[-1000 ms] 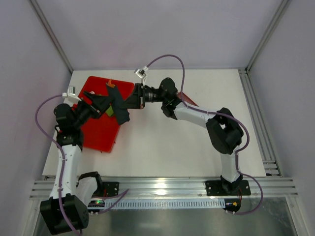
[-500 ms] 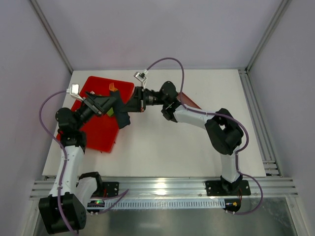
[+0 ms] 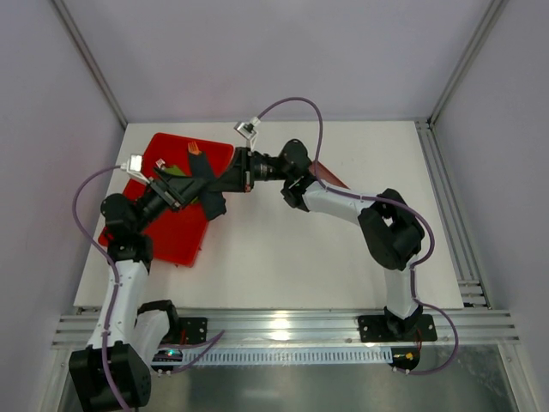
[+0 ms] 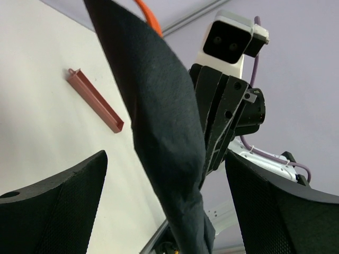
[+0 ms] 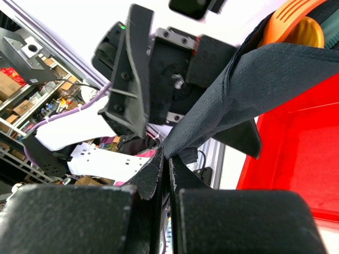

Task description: Place the utensils on the paper napkin and roll it up

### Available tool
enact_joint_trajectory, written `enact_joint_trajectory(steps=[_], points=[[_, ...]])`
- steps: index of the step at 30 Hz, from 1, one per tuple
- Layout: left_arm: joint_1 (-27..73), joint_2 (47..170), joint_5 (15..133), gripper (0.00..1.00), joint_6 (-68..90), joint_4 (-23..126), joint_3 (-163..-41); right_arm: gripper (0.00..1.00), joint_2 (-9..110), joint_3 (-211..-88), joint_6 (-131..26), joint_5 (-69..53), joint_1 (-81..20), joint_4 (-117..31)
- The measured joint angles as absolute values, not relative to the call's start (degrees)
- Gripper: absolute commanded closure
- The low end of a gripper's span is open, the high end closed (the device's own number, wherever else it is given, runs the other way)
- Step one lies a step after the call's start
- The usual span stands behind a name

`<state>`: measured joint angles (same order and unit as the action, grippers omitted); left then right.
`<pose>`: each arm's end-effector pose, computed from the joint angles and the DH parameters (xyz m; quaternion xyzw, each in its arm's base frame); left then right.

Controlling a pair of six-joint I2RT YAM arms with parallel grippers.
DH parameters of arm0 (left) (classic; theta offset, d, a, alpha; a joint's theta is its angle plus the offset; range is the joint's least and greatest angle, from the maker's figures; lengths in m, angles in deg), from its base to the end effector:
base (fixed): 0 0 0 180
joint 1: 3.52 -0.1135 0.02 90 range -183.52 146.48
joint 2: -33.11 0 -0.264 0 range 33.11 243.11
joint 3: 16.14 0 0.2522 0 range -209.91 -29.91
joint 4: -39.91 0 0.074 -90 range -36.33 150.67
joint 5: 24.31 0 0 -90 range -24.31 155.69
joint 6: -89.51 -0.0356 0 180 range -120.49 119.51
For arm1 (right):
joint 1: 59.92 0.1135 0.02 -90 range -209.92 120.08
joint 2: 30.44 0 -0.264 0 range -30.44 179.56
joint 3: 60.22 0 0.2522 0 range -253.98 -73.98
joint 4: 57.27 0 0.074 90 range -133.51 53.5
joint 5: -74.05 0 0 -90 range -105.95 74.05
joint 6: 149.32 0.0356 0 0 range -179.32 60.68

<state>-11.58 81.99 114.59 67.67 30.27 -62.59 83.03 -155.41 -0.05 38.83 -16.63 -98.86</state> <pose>0.1968 0.0008 0.3139 -0.1272 0.6653 -0.5789 0.4541 0.3087 0.3307 0.3140 -0.3127 0.5367 0.7369 0.2667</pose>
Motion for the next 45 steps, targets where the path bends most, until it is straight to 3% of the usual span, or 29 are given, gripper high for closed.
enact_joint_trajectory(steps=[15, 26, 35, 40, 43, 45], points=[[-9.2, 86.1, 114.3, 0.12, 75.3, 16.0, -59.2, 0.96, 83.2, -156.1, 2.4, 39.1, -16.0, -101.8], [-8.1, 89.0, 114.3, 0.27, 77.1, 11.6, -59.2, 0.96, 83.2, -156.1, 2.3, 39.2, -15.9, -101.7], [-8.0, 88.9, 114.5, 0.58, 76.9, 12.1, -59.6, 0.96, 83.8, -156.1, 1.1, 39.1, -15.9, -99.9], [-8.0, 88.9, 114.5, 0.83, 75.4, 15.0, -60.3, 0.96, 84.6, -156.1, 0.7, 38.9, -16.0, -98.5], [-8.0, 88.9, 114.5, 0.96, 74.0, 16.7, -60.7, 0.92, 85.1, -156.1, 0.6, 38.7, -16.3, -97.9], [-8.0, 89.0, 114.4, 1.00, 73.1, 17.8, -60.9, 0.88, 85.6, -156.0, 0.9, 38.7, -16.7, -97.6]])
